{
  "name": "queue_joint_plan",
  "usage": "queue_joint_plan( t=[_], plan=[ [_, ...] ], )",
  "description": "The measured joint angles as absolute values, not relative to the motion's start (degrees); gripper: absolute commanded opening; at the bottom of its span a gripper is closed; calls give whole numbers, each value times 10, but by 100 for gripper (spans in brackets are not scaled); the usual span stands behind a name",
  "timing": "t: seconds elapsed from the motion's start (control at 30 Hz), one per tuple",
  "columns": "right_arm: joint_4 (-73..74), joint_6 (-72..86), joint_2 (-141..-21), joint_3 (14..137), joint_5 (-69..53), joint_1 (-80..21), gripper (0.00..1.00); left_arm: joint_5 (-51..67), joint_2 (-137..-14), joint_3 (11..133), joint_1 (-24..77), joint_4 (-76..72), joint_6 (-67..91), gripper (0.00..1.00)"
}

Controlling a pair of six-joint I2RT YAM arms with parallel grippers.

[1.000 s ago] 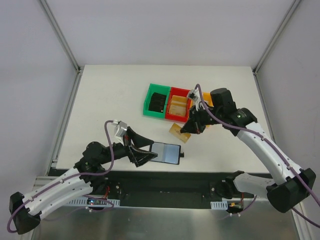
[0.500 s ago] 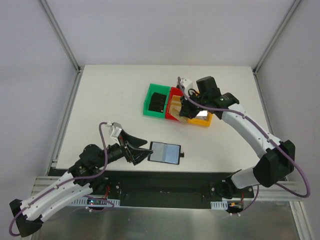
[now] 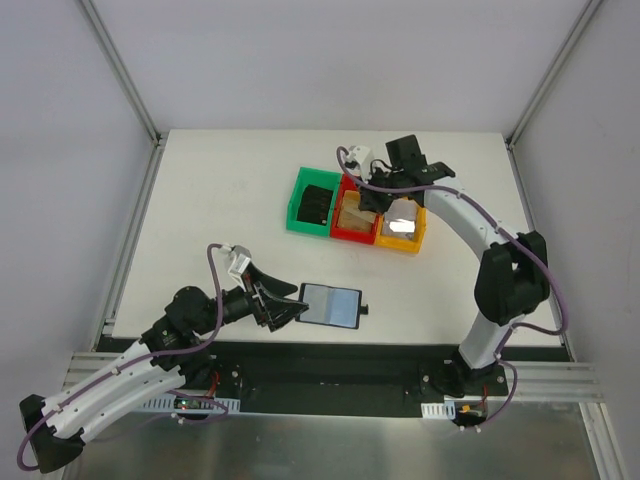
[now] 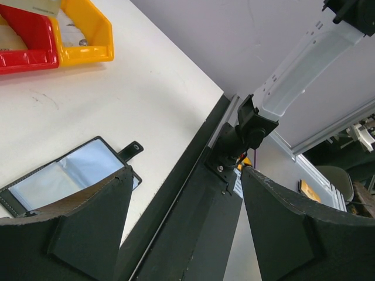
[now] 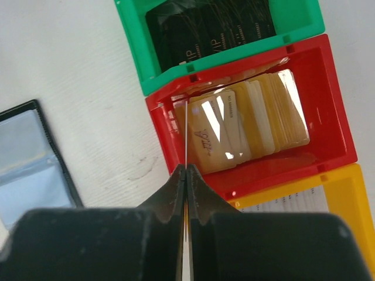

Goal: Take the credit cards out of the card holder
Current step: Place the credit card in the storage box.

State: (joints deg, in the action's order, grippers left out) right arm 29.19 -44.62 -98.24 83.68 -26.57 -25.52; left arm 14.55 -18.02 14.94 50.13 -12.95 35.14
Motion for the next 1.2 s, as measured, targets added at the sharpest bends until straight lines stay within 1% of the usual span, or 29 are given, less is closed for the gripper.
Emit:
queue_joint_plan(
  t=[0.2, 0.67, 1.07, 1.2],
  plan=[
    [276, -468, -1041, 859, -266, -243, 0, 145, -180, 141, 502, -129, 351, 74],
    [212, -522, -1077, 836, -269, -241, 0, 147, -187, 141, 501, -130, 350, 74],
    [228, -557, -1109, 836, -301, -238, 0, 148, -193, 133, 501, -130, 350, 74],
    [263, -566, -1124, 856, -307, -239, 0, 150, -197, 132, 501, -130, 350, 73]
  ],
)
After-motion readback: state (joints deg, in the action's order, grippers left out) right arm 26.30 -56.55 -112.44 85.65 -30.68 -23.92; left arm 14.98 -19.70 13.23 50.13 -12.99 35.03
